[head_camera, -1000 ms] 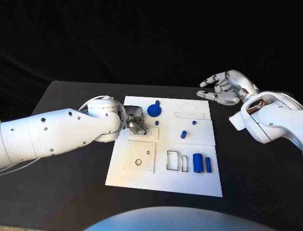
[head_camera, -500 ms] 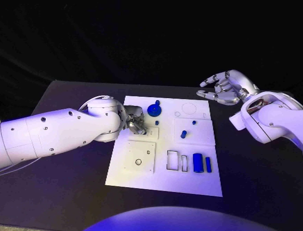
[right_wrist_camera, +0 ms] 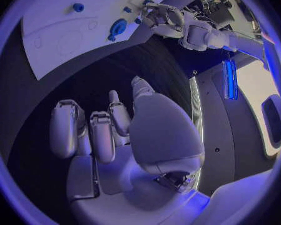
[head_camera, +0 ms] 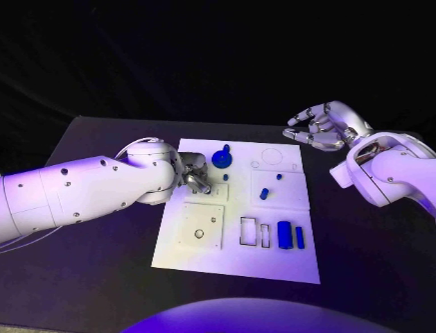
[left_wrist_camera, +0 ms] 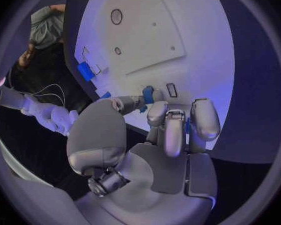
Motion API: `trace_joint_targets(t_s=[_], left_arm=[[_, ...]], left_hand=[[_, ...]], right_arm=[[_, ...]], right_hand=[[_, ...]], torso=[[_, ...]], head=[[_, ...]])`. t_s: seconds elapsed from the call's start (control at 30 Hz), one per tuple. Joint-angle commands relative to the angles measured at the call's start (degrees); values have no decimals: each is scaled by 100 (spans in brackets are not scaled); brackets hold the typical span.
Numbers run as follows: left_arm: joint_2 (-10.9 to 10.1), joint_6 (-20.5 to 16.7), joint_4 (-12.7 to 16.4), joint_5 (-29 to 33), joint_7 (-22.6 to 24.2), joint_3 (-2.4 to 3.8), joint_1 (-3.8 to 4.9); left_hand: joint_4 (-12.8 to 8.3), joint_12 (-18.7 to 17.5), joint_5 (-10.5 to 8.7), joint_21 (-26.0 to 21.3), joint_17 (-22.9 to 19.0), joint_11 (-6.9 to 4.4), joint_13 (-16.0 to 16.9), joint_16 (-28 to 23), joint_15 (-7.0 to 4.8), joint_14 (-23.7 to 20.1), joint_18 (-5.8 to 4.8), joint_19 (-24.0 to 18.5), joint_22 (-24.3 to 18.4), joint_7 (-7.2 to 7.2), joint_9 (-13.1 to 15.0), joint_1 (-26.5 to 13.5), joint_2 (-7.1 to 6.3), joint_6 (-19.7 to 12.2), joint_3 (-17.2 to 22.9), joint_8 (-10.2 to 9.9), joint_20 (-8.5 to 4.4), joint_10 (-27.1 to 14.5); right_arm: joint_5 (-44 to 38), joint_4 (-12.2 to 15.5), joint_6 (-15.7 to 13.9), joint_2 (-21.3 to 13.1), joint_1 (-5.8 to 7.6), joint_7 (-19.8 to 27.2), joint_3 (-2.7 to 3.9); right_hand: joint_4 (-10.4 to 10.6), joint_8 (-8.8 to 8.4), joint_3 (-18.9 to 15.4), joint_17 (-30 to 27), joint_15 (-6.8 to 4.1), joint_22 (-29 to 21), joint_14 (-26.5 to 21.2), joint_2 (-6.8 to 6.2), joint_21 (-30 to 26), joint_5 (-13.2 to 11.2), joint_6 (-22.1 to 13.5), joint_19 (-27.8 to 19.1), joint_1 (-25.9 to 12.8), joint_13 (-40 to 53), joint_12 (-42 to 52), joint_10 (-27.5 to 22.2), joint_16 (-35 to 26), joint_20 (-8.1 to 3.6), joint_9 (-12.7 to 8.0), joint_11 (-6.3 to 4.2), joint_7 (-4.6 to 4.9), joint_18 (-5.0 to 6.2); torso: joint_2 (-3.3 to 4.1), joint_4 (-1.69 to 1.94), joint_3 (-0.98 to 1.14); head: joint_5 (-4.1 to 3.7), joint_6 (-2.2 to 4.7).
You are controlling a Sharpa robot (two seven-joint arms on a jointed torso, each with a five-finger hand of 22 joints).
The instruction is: Assemble the parts on the task board
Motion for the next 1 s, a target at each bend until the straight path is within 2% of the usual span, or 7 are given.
trace_joint_targets(t_s=[0.03, 0.53, 0.8, 1.0], left_arm=[[40, 181, -4, 125, -1, -22, -28], [56, 183, -58, 172, 2, -22, -27], [57, 177, -71, 183, 4, -22, -26], [58, 179, -75, 186, 5, -22, -26]], left_hand=[[-394, 29, -32, -11, 1078, -4, 7, 18, -43, 479, -105, 45, 2, -60, 1, -91, -20, 38, 343, -47, -16, 21], [-11, 38, -42, -28, 1080, -15, 47, 16, -54, 479, -108, 61, 6, -74, -18, -298, -33, 131, -220, -128, -30, 19], [301, 38, -46, -40, 1083, -9, 67, 16, -49, 480, -109, 68, 6, -68, -30, -369, -49, 191, -709, -189, -26, 15], [412, 40, -49, -44, 1085, -7, 79, 16, -47, 481, -109, 70, 6, -68, -32, -365, -49, 212, -899, -210, -25, 18]], right_arm=[[-40, -3, 3, -2, -3, -47, 1], [-53, -16, 15, -15, -2, -78, 1], [-54, -19, 19, -17, -2, -81, 1], [-54, -23, 23, -13, -2, -81, 1]], right_hand=[[23, 38, 14, 763, -26, 544, 431, 7, -28, 22, -38, -19, -51, -2, -8, -31, -27, -14, -6, -20, -4, 72], [21, 42, 15, 758, -26, 542, 429, 20, -33, 38, -42, -20, -75, -7, -11, -35, -30, -14, -7, -20, -5, 73], [21, 44, 14, 759, -26, 539, 430, 20, -38, 43, -42, -23, -85, -11, -14, -38, -29, -14, -7, -20, -5, 74], [21, 46, 10, 757, -26, 543, 429, 20, -34, 48, -44, -20, -102, -8, -11, -35, -31, -14, -8, -20, -5, 73]], torso=[[0, -3, 0], [-3, 2, 2], [-4, -1, 0], [-3, 3, 1]], head=[[0, -8], [-1, -31], [-4, -36], [-7, -41]])
